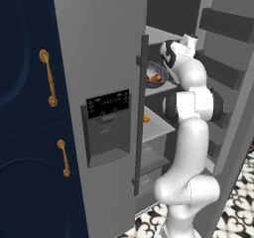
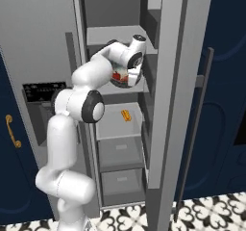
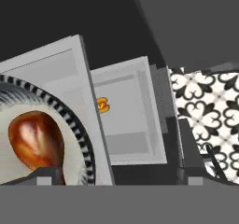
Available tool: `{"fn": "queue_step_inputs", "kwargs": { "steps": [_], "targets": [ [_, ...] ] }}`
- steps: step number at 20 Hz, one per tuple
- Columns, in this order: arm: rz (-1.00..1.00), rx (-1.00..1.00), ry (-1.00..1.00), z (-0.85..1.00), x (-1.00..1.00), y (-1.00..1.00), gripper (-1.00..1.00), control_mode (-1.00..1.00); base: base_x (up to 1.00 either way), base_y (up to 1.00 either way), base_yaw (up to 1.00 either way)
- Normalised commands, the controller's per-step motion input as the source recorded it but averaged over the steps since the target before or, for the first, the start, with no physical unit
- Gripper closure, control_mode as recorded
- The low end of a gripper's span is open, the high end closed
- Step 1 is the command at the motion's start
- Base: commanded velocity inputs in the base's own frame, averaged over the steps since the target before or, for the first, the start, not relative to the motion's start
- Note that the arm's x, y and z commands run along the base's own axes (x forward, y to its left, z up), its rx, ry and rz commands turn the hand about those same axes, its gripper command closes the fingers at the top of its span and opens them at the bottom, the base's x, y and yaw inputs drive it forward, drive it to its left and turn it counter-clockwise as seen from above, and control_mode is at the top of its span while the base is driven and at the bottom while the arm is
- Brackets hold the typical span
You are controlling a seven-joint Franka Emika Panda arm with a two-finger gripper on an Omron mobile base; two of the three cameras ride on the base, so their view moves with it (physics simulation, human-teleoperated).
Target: Pick the chicken drumstick and bell pepper from their plates and place them in the bowl. Then put the bowl in the fridge.
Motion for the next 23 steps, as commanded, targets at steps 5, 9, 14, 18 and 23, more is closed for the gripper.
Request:
{"fn": "queue_step_inputs", "kwargs": {
  "steps": [5,9,14,18,23],
  "targets": [
    [-0.01,-0.16,-0.51,-0.15,-1.00,0.38,-1.00,-1.00,0.00,0.00,0.00],
    [0.00,-0.47,-0.29,-1.00,-1.00,0.84,-1.00,-1.00,0.00,0.00,0.00],
    [-0.01,-0.32,-0.03,-0.34,-1.00,0.85,-1.00,-1.00,0.00,0.00,0.00],
    [-0.01,-0.30,-0.10,-0.85,-1.00,0.30,-1.00,-1.00,0.00,0.00,0.00],
    [-0.01,-0.06,-0.43,-0.31,-0.80,-0.03,-1.00,-1.00,0.00,0.00,0.00]
  ]
}}
